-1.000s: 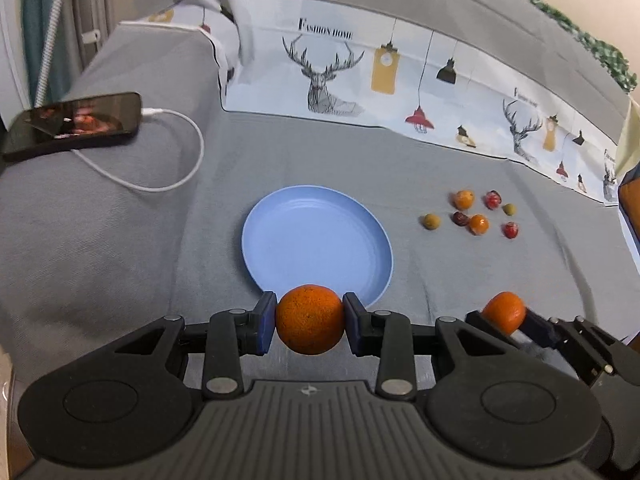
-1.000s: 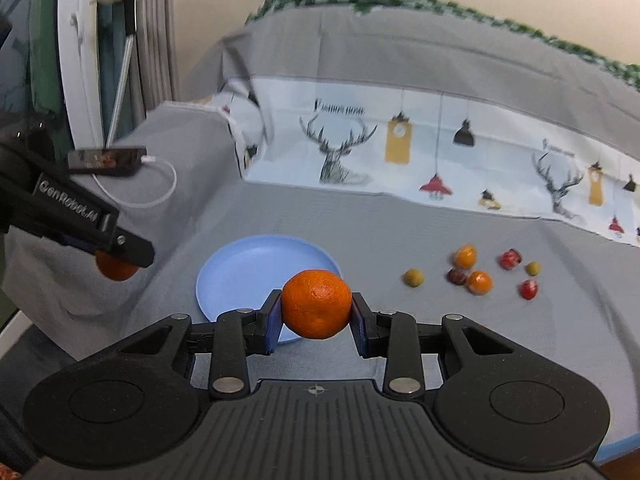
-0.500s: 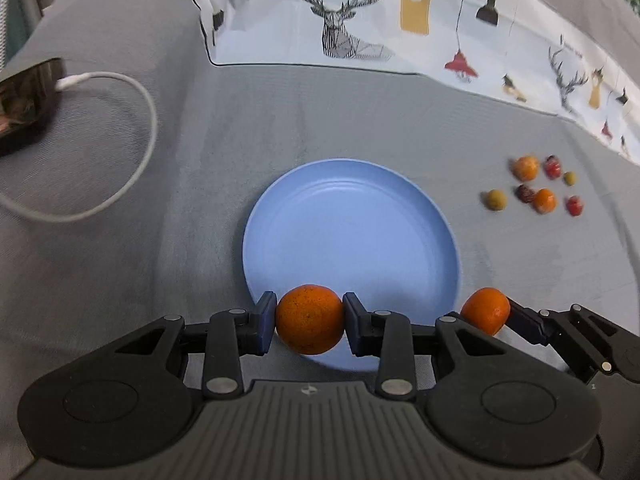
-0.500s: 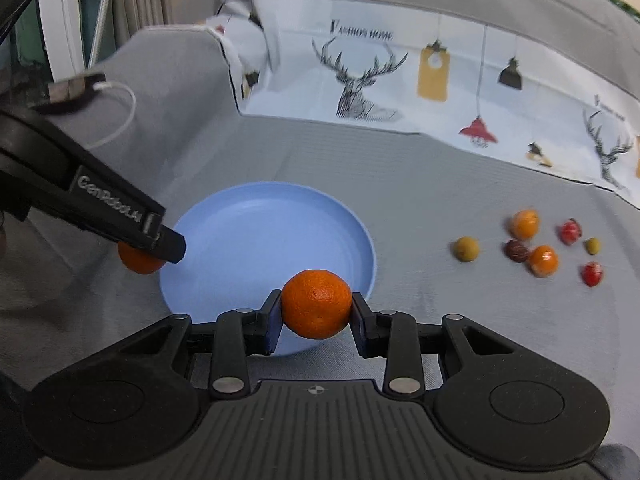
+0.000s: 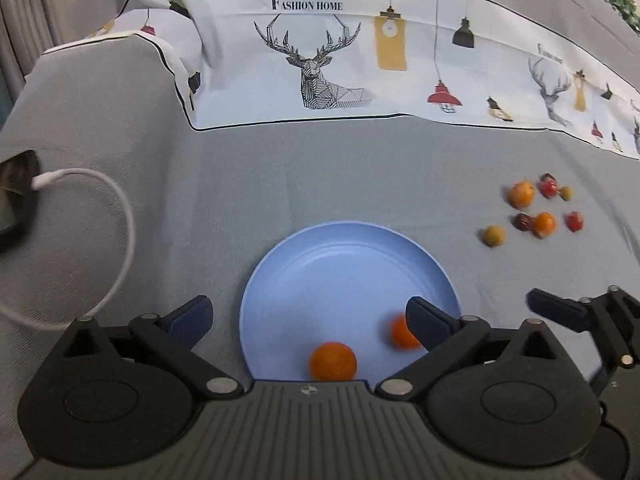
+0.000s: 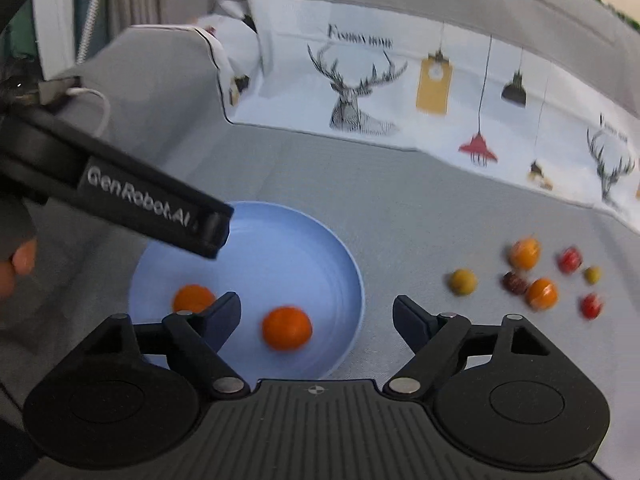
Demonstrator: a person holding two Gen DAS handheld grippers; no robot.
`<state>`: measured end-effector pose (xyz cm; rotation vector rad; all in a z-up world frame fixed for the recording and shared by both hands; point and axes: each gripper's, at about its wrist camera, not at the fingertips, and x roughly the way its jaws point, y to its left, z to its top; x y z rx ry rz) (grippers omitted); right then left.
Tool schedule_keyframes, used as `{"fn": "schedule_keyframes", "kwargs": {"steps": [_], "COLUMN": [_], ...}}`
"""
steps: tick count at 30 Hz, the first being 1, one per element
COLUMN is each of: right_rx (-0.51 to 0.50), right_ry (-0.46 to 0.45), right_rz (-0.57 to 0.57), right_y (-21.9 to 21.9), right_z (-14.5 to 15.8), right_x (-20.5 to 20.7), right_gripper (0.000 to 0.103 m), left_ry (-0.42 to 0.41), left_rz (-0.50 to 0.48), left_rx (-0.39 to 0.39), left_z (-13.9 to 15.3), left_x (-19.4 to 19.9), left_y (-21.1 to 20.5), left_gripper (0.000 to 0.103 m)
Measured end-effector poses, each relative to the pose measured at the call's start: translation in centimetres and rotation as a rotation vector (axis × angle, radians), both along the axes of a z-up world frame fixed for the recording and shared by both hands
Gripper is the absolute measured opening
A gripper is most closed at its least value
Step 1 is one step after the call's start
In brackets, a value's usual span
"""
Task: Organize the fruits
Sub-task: 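Lower the oranges onto the plate and open both tools, then lift both open tools away from the plate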
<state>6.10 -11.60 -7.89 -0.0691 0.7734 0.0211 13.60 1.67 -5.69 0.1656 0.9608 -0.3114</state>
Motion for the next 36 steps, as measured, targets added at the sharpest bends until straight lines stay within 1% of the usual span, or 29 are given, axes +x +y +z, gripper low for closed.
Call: {"fn": "schedule_keyframes", "kwargs": {"steps": [3,4,6,8,9,11,13,14,17,23,29,32,34,36], "right_rx": [0.028,0.045,0.082,0.113,0.115,0.095,0.076,0.077,0.062,0.027,0.014,0.007,0.001,-0.014], "right_ry": [0.009,0.019,0.033,0.035,0.033,0.003,-0.045,-0.067,-0.111,-0.183,-0.238,-0.257,-0.283,-0.283], "right_rz": [0.013,0.018,0.017,0.015,0.017,0.026,0.020,0.018,0.018,0.042,0.033,0.041,0.051,0.048], "right_y": [-0.2,-0.1,0.0,0.3,0.6,1.1,1.3,1.3,1.7,2.1,2.2,2.3,2.4,2.6], "right_z": [1.7,2.2,3.1,3.9,4.3,5.2,6.3,6.8,7.7,9.4,10.8,11.2,11.5,11.5], "right_x": [-2.9,-4.1,-6.4,-8.6,-9.5,-10.9,-11.9,-12.4,-14.0,-16.6,-18.6,-19.2,-19.8,-19.9], "right_gripper": [0.094,0.095,0.100,0.100,0.100,0.101,0.101,0.102,0.102,0.102,0.102,0.102,0.102,0.102], "left_ry": [0.013,0.025,0.057,0.085,0.092,0.088,0.075,0.065,0.038,-0.020,-0.091,-0.095,-0.122,-0.145], "left_rz": [0.022,0.040,0.074,0.099,0.116,0.132,0.143,0.155,0.181,0.140,0.127,0.142,0.143,0.147], "left_rx": [0.009,0.018,0.039,0.049,0.055,0.072,0.088,0.084,0.047,0.037,0.028,0.031,0.009,0.004], "left_z": [0.9,1.1,1.1,1.1,1.1,1.2,1.6,2.0,3.3,5.2,7.1,7.7,8.4,8.8], "left_x": [-2.5,-3.4,-5.6,-7.8,-8.9,-10.8,-12.2,-12.9,-14.9,-17.5,-19.2,-19.5,-19.9,-20.5], "left_y": [1.1,1.3,2.2,3.1,3.5,4.4,4.9,5.2,6.1,5.2,4.7,4.7,4.8,5.0], "left_gripper": [0.103,0.103,0.103,0.103,0.103,0.103,0.103,0.103,0.103,0.103,0.103,0.103,0.103,0.103]}}
